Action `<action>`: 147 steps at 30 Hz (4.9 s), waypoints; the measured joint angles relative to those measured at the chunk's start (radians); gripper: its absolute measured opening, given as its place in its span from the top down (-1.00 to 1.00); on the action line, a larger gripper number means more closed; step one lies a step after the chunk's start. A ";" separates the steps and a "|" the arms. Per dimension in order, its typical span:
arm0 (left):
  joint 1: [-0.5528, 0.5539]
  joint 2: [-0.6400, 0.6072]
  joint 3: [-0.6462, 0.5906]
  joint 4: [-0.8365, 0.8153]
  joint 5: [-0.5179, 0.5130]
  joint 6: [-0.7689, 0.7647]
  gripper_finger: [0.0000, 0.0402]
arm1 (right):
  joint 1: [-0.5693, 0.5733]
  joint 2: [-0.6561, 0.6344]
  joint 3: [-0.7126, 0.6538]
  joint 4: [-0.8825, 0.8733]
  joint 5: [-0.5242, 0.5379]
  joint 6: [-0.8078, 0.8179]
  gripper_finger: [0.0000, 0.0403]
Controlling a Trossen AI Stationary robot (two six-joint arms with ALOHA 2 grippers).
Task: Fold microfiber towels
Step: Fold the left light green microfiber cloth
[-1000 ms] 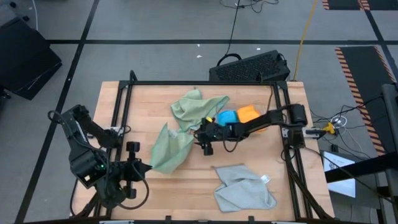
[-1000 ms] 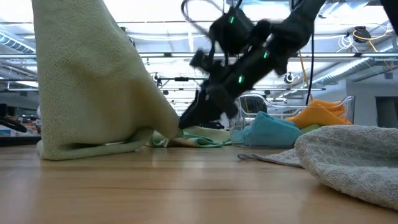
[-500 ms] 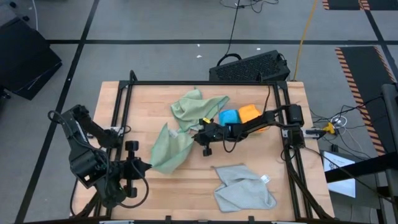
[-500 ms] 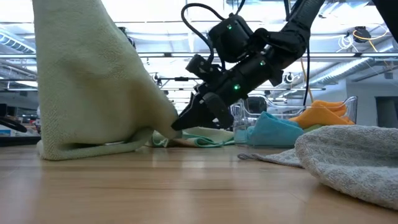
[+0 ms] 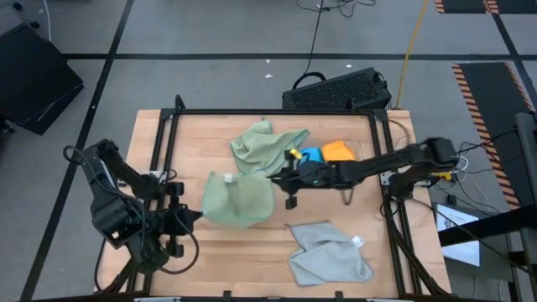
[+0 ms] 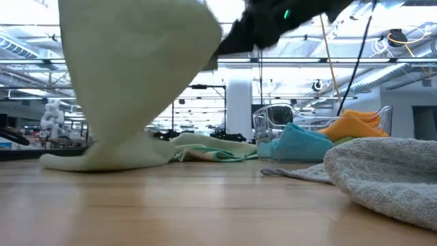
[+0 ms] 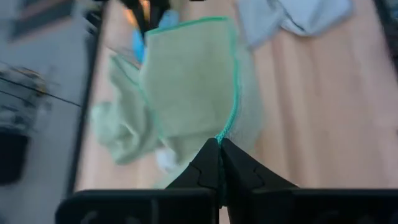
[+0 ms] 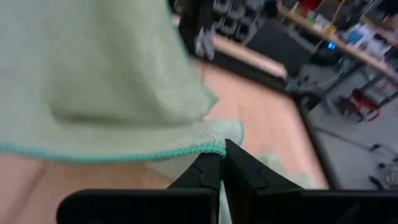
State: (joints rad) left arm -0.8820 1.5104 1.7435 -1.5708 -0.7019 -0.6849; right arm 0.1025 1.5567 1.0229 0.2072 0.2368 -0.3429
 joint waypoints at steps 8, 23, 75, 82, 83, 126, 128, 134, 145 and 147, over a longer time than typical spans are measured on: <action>0.096 -0.091 0.000 0.000 -0.169 0.187 0.98 | -0.007 -0.230 0.000 -0.014 0.002 -0.009 0.99; 0.426 -0.472 0.001 0.031 -0.204 0.347 0.93 | -0.155 -0.446 0.029 -0.124 -0.033 0.007 1.00; -0.092 0.165 -0.376 0.546 0.256 -0.476 0.96 | 0.512 -0.021 -0.005 -0.497 -0.018 0.921 1.00; -0.081 0.165 -0.458 0.432 0.366 -0.722 0.93 | 0.381 -0.026 -0.005 -0.500 0.095 0.751 0.99; -0.081 0.165 -0.473 0.431 0.386 -0.750 0.93 | 0.356 -0.027 -0.005 -0.501 0.095 0.731 0.99; 0.045 0.150 -0.686 0.559 0.432 -0.734 0.52 | 0.174 -0.026 -0.097 -0.481 0.103 0.603 0.15; 0.046 0.129 -0.685 0.561 0.439 -0.734 0.48 | 0.186 -0.026 -0.097 -0.488 0.085 0.603 0.13; -0.020 0.098 -0.661 0.642 0.309 -0.725 0.45 | 0.267 -0.026 -0.098 -0.493 0.045 0.629 0.20; -0.129 0.227 -0.661 0.898 0.220 -0.790 0.39 | 0.402 -0.026 -0.098 -0.405 0.104 0.693 0.25; -0.125 0.248 -0.662 0.893 0.276 -0.880 0.39 | 0.410 -0.026 -0.098 -0.404 0.144 0.704 0.25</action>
State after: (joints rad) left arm -1.0073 1.7586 1.0813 -0.6777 -0.4262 -1.5653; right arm 0.5128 1.5303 0.9253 -0.1970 0.3808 0.3607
